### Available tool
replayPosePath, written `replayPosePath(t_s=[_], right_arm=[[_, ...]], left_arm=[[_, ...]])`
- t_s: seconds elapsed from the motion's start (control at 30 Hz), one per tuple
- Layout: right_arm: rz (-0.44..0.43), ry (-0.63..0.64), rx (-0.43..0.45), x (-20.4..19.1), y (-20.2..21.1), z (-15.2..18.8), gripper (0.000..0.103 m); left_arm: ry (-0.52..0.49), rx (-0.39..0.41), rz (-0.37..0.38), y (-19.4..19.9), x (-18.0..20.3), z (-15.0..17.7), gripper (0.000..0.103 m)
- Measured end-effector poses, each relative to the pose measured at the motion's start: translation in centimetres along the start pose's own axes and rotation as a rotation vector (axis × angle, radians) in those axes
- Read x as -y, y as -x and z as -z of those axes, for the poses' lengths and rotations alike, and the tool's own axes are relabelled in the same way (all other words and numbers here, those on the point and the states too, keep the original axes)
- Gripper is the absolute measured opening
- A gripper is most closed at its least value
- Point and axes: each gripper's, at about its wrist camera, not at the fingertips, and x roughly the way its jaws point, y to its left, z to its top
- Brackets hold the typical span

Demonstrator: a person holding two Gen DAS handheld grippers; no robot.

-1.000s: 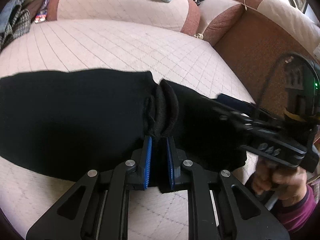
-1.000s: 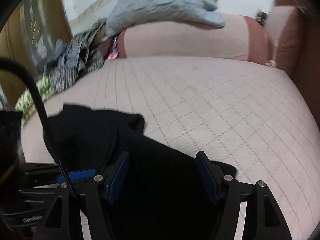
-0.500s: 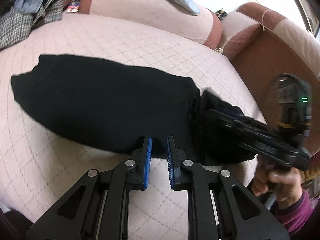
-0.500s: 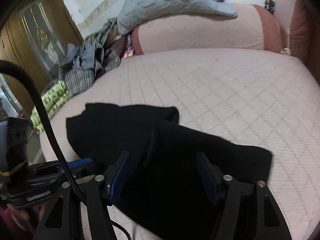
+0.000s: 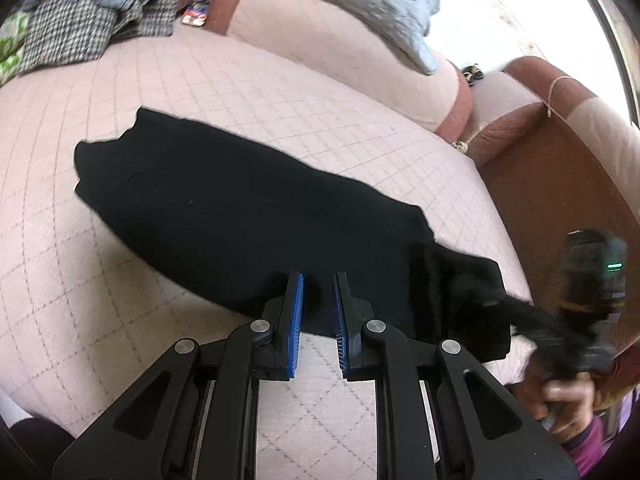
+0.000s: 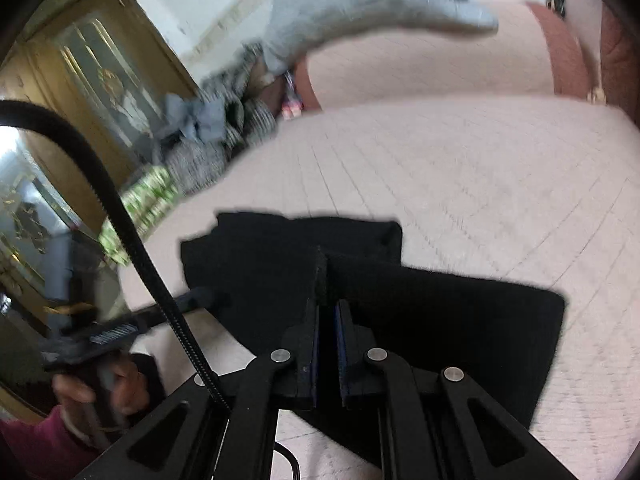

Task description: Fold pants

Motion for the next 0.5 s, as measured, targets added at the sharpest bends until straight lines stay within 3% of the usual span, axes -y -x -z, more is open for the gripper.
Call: replayPosePath(t_s=[0.03, 0.1, 0.13, 0.17, 0.2, 0.23, 0.3, 0.5], right_arm=[[0.032, -0.022, -0.024, 0.6, -1.3, 0.3, 0.009], [-0.007, -0.043, 0.018, 0.8, -0.7, 0.3, 0.013], [-0.015, -0.045, 0.021, 0.8, -0.1, 0.1, 0.017], [-0.015, -0.043, 0.028, 0.7, 0.3, -0.1, 0.03], [-0.006, -0.031, 0.044, 0.2, 0.9, -0.3, 0.045], [0.005, -0.008, 0.063, -0.3, 1.6, -0.6, 0.049], [0.005, 0.059, 0.09, -2.1, 2.5, -1.2, 0.05], [-0.072, 0.173, 0.066, -6.4, -0.1, -3.7, 0.05]], left_arm=[[0.0, 0.001, -0.005, 0.2, -0.1, 0.0, 0.012], [-0.008, 0.026, -0.021, 1.1, -0.6, -0.2, 0.013], [-0.007, 0.038, -0.026, 1.5, -0.8, -0.2, 0.021], [0.002, 0.056, -0.027, 2.0, -1.4, -0.3, 0.027], [0.026, 0.073, -0.027, 2.6, -2.2, -0.6, 0.04], [0.047, 0.086, -0.025, 3.0, -2.8, -0.8, 0.05], [0.112, 0.126, -0.02, 4.2, -4.8, -1.1, 0.056], [0.24, 0.154, -0.078, 5.9, -8.9, -1.5, 0.056]])
